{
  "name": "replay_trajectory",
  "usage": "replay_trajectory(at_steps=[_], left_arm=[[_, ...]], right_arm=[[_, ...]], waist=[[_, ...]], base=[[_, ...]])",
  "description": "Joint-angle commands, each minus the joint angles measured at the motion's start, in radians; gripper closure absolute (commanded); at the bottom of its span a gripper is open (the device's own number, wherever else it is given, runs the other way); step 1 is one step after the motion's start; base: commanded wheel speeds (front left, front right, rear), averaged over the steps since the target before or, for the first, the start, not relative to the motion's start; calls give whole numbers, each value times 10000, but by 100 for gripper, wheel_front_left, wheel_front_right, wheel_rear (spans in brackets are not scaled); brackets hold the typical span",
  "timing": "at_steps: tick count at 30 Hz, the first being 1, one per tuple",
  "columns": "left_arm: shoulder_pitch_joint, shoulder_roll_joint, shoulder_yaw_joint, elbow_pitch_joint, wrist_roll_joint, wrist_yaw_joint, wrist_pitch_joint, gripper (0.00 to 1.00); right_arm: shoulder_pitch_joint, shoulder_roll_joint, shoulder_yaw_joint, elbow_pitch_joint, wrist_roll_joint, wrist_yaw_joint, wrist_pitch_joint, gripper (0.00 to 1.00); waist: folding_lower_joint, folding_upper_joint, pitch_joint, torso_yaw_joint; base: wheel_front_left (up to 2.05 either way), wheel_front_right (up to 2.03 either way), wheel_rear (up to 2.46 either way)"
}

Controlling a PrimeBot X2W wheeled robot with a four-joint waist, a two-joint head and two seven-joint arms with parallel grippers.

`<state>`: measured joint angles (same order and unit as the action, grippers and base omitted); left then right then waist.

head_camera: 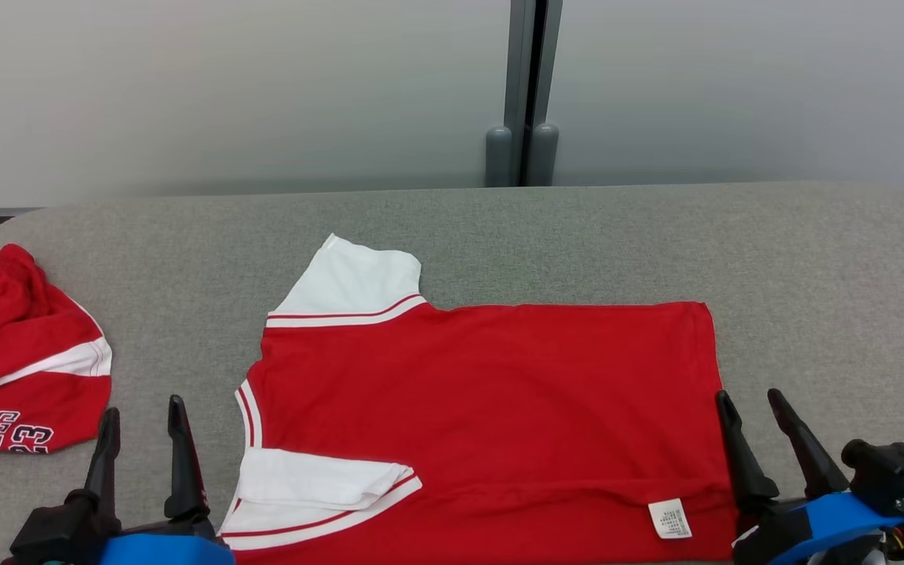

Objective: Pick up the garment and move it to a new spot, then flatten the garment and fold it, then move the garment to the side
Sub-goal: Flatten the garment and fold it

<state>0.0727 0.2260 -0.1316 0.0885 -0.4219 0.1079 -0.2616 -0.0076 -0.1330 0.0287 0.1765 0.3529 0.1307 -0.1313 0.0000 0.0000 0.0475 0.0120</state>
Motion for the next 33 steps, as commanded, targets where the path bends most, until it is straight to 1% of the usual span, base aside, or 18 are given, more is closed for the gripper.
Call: replay_trajectory(at_steps=[1,2,3,4,7,10,18,23,27,33], left_arm=[[-152,-37,121,-35,154,-43,-43,0],[-146,-114,286,20,568,-177,-44,0],[-143,-175,362,113,716,-220,-45,0],[-143,-175,362,113,716,-220,-45,0],[-227,-284,540,345,1093,-463,-45,0],[-285,-389,747,655,1376,-640,-46,0],[-521,-638,1055,1663,1649,-1088,-47,0],[-638,-763,1123,2027,1811,-1241,-47,0],[-652,-819,1215,2272,1913,-1277,-48,0],[-749,-832,1113,2629,2117,-1203,-48,0]], right_arm=[[-178,-4,29,73,-102,2,-140,0],[-313,36,93,311,-207,2,-418,0],[-376,57,133,420,-267,3,-555,0],[-376,57,133,420,-267,3,-555,0],[-541,28,208,750,-594,2,-893,0],[-616,142,128,1094,-789,2,-1111,0],[-542,445,12,1587,-1144,2,-1320,0],[-430,545,30,1605,-1222,2,-1347,0],[-337,616,40,1467,-1425,2,-1348,0],[-268,709,81,1387,-1776,2,-1297,0]], waist=[[0,0,4,0],[0,0,2,10],[0,0,8,16],[0,0,8,16],[0,0,17,34],[0,0,0,63],[0,0,-122,78],[0,0,-182,72],[0,0,-244,75],[0,0,-340,86]], base=[[0,0,0],[0,0,0],[0,0,0],[0,0,0],[0,0,0],[0,0,0],[0,0,0],[0,0,0],[0,0,0],[0,0,0]])
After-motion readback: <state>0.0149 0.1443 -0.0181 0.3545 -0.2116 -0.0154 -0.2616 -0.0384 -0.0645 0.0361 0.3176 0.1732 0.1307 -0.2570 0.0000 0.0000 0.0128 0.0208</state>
